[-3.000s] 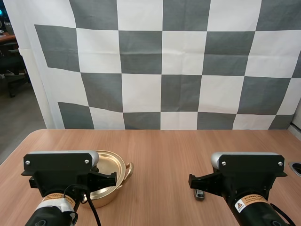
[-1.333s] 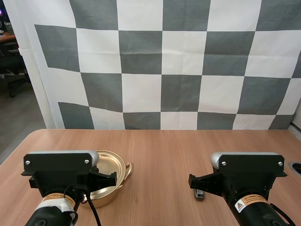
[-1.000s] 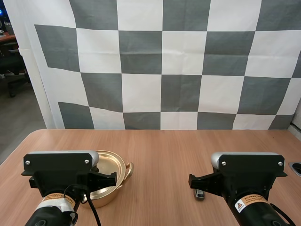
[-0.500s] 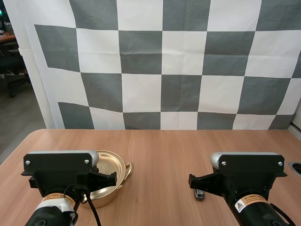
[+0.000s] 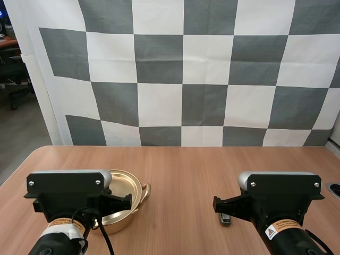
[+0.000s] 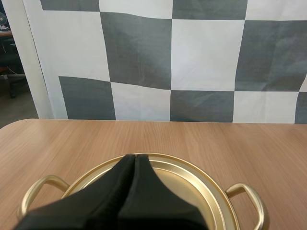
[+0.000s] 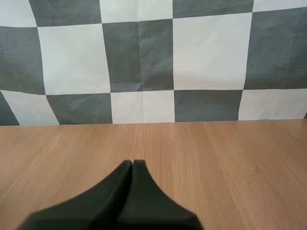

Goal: Open the pot, put the car inside, and close it

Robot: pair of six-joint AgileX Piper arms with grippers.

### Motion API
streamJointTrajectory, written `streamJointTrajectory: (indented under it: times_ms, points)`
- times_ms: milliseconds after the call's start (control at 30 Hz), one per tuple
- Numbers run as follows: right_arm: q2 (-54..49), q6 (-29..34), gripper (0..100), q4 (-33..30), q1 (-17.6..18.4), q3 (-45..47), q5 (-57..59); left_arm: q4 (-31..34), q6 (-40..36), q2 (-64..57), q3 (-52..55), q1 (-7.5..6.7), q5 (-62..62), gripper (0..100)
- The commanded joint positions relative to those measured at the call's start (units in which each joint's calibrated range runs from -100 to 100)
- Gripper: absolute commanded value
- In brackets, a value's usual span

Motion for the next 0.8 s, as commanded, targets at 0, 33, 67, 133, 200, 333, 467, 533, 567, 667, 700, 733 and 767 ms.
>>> streamJointTrajectory:
  times_ms: [0, 33, 67, 133, 200, 333, 467, 533, 567, 667, 700, 733, 767]
  points:
    - [0.0, 0.03, 0, -0.02, 0.01, 0.0, 0.1, -0.08, -0.02, 0.0, 0.0, 0.02, -0.04, 0]
    - [0.0, 0.03, 0, -0.02, 0.01, 0.0, 0.1, -0.08, -0.02, 0.0, 0.0, 0.02, -0.04, 0]
    - [0.0, 0.03, 0, -0.02, 0.01, 0.0, 0.1, -0.08, -0.02, 0.0, 0.0, 0.02, -0.04, 0]
    - [0.0, 0.03, 0, -0.02, 0.01, 0.0, 0.1, -0.08, -0.02, 0.0, 0.0, 0.02, -0.04, 0]
    - [0.0, 0.03, 0, 0.13, 0.01, 0.0, 0.1, -0.44, -0.02, 0.0, 0.0, 0.02, -0.7, 0]
    - [0.0, 0.03, 0, 2.03, 0.01, 0.0, 0.1, -0.03, -0.02, 0.0, 0.0, 0.02, -1.34, 0]
    - [0.0, 0.03, 0, 2.03, 0.01, 0.0, 0.1, -0.03, -0.02, 0.0, 0.0, 0.02, -1.34, 0]
    - [0.0, 0.03, 0, 2.03, 0.01, 0.0, 0.1, -0.03, -0.02, 0.0, 0.0, 0.02, -1.34, 0]
    - [0.0, 0.03, 0, 2.03, 0.01, 0.0, 0.1, -0.03, -0.02, 0.0, 0.0, 0.02, -1.34, 0]
    - [0.0, 0.03, 0, 2.03, 0.01, 0.0, 0.1, -0.03, -0.02, 0.0, 0.0, 0.02, -1.34, 0]
    - [0.0, 0.03, 0, 2.03, 0.01, 0.0, 0.1, -0.03, -0.02, 0.0, 0.0, 0.02, -1.34, 0]
    - [0.0, 0.03, 0, 2.03, 0.01, 0.0, 0.1, -0.03, -0.02, 0.0, 0.0, 0.02, -1.34, 0]
    - [0.0, 0.03, 0, 2.03, 0.01, 0.0, 0.1, -0.03, -0.02, 0.0, 0.0, 0.02, -1.34, 0]
